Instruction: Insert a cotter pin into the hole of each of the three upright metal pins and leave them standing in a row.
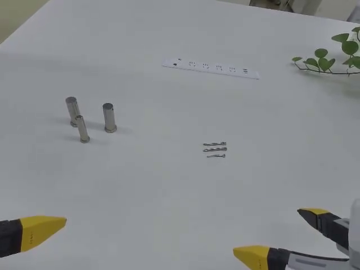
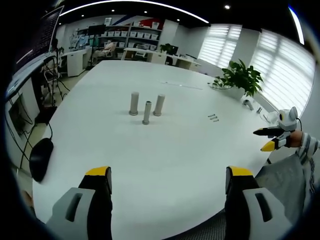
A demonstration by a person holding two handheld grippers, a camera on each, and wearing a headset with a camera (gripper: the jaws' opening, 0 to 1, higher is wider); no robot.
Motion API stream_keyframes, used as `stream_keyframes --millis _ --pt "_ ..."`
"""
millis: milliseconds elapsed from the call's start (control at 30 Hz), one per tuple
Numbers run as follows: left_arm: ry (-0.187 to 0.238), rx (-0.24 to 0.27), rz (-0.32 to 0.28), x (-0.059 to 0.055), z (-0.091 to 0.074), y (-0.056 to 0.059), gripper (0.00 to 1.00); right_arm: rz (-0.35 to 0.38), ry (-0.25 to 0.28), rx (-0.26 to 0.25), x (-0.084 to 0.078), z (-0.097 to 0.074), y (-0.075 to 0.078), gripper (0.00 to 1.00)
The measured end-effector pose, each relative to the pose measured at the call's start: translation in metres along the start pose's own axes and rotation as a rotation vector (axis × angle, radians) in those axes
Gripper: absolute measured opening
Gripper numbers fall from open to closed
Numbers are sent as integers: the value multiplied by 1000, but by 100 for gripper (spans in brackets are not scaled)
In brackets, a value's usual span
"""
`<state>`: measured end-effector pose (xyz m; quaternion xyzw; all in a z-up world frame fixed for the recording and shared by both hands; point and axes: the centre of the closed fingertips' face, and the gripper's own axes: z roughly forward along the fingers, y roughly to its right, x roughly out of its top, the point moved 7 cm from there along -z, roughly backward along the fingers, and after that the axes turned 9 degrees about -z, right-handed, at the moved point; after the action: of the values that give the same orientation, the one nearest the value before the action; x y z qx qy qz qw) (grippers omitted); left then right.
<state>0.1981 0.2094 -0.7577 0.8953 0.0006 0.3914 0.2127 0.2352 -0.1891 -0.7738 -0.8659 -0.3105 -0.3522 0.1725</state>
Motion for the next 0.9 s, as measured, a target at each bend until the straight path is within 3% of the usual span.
stream_keyframes --millis 300,533,900 --pt "18 -8 -15 4 5 -1 90 -7 -12 7 0 1 -3 98" --pt "22 -8 8 11 11 -4 87 -27 -17 -2 3 0 -1 97" --pt "18 -26 31 25 23 -19 81 -32 -31 11 4 2 -4 97"
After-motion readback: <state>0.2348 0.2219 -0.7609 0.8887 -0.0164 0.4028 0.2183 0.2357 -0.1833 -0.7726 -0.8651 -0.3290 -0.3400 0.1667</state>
